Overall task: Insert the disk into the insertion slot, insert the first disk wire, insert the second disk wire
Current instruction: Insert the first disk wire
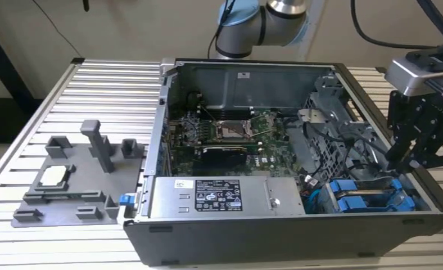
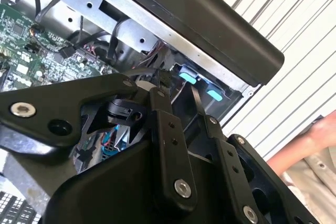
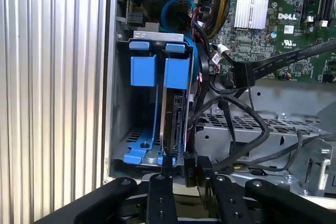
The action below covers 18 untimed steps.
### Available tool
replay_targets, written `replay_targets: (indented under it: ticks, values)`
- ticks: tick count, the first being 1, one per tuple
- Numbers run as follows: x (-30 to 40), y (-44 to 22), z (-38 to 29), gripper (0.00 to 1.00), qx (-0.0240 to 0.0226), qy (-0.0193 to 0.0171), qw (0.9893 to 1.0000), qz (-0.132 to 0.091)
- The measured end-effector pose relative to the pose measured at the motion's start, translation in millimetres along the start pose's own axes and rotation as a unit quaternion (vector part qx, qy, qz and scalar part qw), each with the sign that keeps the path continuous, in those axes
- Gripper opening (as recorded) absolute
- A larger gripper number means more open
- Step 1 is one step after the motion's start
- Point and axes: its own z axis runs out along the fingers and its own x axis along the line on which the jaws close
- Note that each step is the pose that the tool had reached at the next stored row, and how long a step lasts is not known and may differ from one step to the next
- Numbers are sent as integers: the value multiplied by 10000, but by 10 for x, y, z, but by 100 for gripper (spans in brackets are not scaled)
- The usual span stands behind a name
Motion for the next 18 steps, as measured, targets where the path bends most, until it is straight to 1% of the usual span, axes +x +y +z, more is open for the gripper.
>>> replay_targets:
  ticks: [2, 6, 7, 9, 15, 16, 17, 18]
  values:
    - [-1, 0, 0, 33, -5, 19, 10000, -1]
    - [-3, -2, 0, 33, -6, 30, 10000, -2]
    - [-4, -2, 0, 30, -6, 33, 10000, -2]
    - [-4, -2, 0, 19, -8, 40, 10000, -3]
    - [-4, -2, 1, 19, -9, 43, 10000, -3]
    - [-5, -2, 1, 19, -15, 43, 10000, -4]
    - [-5, -2, 2, 19, -45, 41, 10000, -6]
    - [-5, -2, 3, 19, -89, 38, 10000, -8]
